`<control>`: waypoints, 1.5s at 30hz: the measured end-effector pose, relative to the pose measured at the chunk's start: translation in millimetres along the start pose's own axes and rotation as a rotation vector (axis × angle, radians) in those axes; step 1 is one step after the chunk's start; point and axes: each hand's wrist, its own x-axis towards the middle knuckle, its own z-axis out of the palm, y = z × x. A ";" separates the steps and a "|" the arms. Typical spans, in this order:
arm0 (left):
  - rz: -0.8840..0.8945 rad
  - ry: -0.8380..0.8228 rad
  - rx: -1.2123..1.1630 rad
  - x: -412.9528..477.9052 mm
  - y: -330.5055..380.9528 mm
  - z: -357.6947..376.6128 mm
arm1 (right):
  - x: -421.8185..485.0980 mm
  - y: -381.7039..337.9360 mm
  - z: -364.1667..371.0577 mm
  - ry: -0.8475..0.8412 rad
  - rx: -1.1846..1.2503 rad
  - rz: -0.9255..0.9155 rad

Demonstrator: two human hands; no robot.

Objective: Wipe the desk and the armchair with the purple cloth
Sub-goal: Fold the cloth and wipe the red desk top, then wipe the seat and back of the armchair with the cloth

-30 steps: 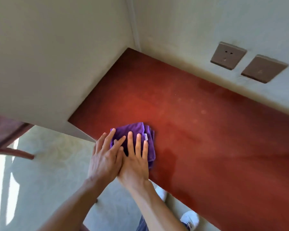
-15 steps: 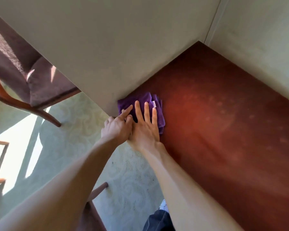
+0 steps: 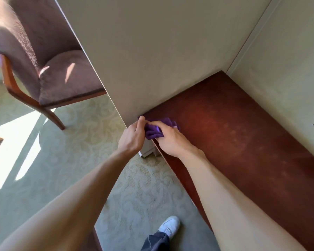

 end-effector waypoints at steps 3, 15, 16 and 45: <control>0.170 0.072 0.085 -10.2 20.8 -23.8 | -7.8 -30.5 -28.2 0.061 0.120 -0.012; 0.234 0.287 -0.537 -106.1 86.9 -183.6 | -69.5 -206.6 -79.3 -0.197 1.020 -0.158; 0.243 0.342 -0.555 -121.1 89.5 -202.0 | -77.2 -225.1 -75.8 -0.226 1.018 -0.186; -0.448 1.496 -0.522 -718.2 -368.8 -370.1 | -449.8 -435.1 475.5 -1.467 0.329 0.178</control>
